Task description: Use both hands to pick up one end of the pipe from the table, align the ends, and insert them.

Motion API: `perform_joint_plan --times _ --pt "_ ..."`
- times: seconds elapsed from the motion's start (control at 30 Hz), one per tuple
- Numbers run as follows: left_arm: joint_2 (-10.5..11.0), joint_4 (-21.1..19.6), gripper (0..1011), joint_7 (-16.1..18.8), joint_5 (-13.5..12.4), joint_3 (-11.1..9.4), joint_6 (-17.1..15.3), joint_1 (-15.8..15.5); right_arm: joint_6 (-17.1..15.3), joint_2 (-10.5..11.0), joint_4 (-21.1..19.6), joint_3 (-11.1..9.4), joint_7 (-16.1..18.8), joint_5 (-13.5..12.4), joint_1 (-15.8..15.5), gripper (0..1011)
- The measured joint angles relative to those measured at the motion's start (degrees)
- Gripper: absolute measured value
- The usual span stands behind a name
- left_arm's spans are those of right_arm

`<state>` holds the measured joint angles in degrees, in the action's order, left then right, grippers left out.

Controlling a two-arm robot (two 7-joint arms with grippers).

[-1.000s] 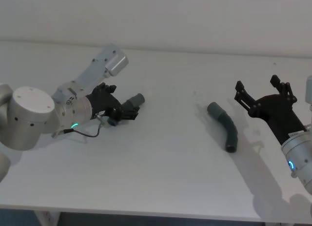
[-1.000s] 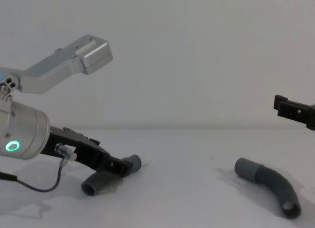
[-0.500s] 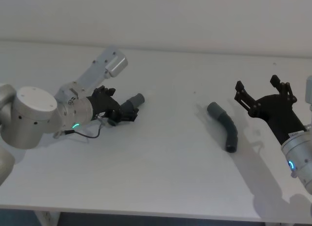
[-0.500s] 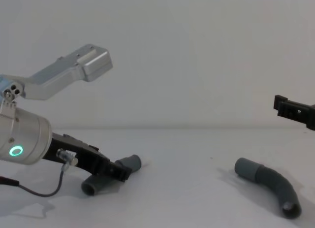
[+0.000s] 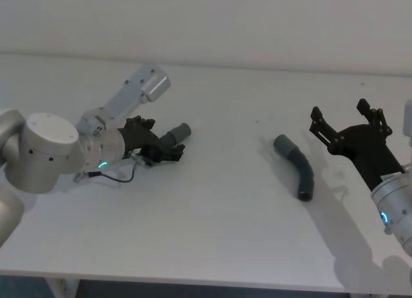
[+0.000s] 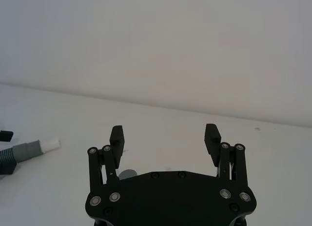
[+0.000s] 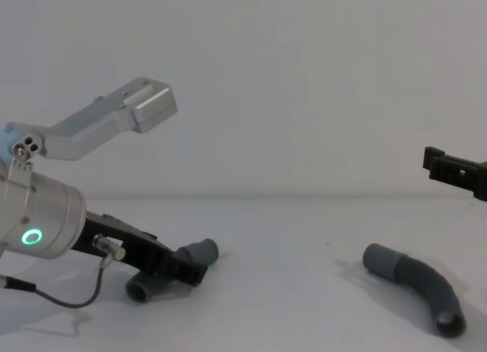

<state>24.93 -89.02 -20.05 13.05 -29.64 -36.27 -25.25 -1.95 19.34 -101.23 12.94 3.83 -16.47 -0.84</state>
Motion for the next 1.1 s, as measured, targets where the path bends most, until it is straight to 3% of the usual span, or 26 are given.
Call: perform_joint_plan --times 0.2,0.8,1.1 --pt "-0.27 0.48 888 -0.46 0.01 -0.02 -0.10 -0.21 0.00 0.00 0.00 0.00 0.00 0.00 0.00 1000" --pt "-0.57 1.05 352 -1.02 0.05 -0.05 -0.21 -0.45 0.00 0.00 0.00 0.00 0.00 0.00 0.00 1000" --pt "-0.60 1.12 334 -1.08 0.07 -0.05 -0.24 -0.50 0.00 0.00 0.00 0.00 0.00 0.00 0.00 1000"
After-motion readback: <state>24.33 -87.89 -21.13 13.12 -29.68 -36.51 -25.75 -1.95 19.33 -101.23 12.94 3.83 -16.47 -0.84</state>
